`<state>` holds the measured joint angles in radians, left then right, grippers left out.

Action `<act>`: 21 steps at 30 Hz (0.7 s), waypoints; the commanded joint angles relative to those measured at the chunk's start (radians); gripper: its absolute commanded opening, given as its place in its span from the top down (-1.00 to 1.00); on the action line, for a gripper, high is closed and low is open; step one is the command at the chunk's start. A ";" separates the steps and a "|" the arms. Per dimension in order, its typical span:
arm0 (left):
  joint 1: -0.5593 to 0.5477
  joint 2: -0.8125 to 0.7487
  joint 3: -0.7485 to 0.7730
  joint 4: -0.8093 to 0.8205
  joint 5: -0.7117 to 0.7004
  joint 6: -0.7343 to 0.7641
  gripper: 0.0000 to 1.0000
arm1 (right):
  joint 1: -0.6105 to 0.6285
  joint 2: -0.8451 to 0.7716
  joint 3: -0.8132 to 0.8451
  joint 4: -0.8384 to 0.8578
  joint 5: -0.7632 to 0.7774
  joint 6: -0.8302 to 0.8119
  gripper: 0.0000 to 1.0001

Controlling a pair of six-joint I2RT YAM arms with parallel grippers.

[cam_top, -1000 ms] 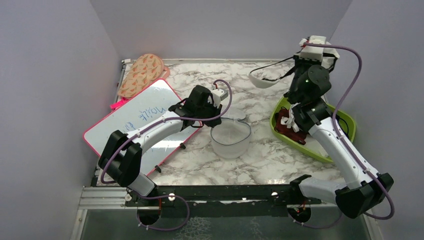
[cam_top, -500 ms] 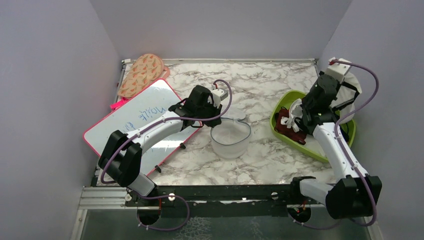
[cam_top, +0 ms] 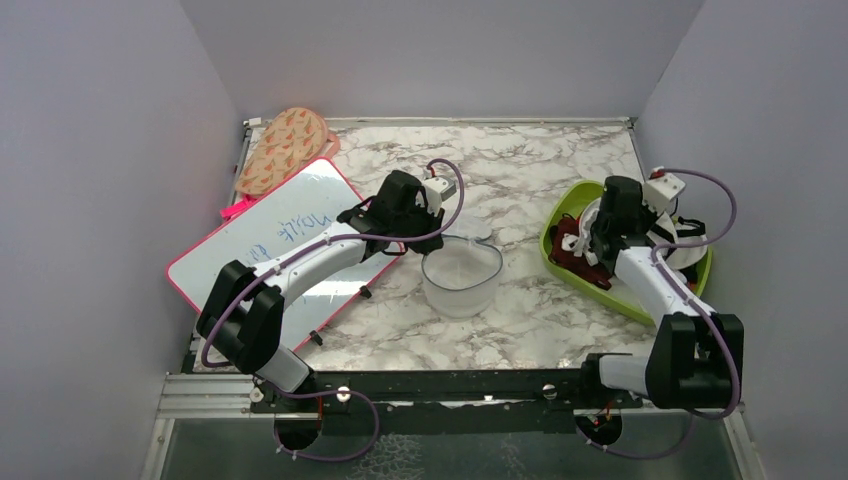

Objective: Unzip the laundry bag and remove the bra
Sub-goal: Place the bra in the bin.

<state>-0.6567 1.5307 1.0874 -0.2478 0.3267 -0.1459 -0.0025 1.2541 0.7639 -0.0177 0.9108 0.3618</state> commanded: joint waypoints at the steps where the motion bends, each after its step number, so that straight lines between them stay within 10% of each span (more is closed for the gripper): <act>1: -0.004 -0.021 -0.001 0.015 0.020 -0.004 1.00 | -0.064 0.059 -0.089 -0.062 0.053 0.193 0.92; 14: -0.004 -0.037 -0.005 0.020 -0.012 -0.003 0.98 | -0.077 -0.086 0.005 -0.190 0.001 0.233 -0.23; 21: -0.004 -0.039 -0.007 0.019 -0.021 -0.001 0.56 | -0.077 -0.178 0.110 -0.266 -0.060 0.237 -0.99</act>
<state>-0.6567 1.5265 1.0874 -0.2478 0.3237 -0.1474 -0.0780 1.1149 0.8299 -0.2356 0.8963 0.6044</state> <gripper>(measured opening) 0.158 0.966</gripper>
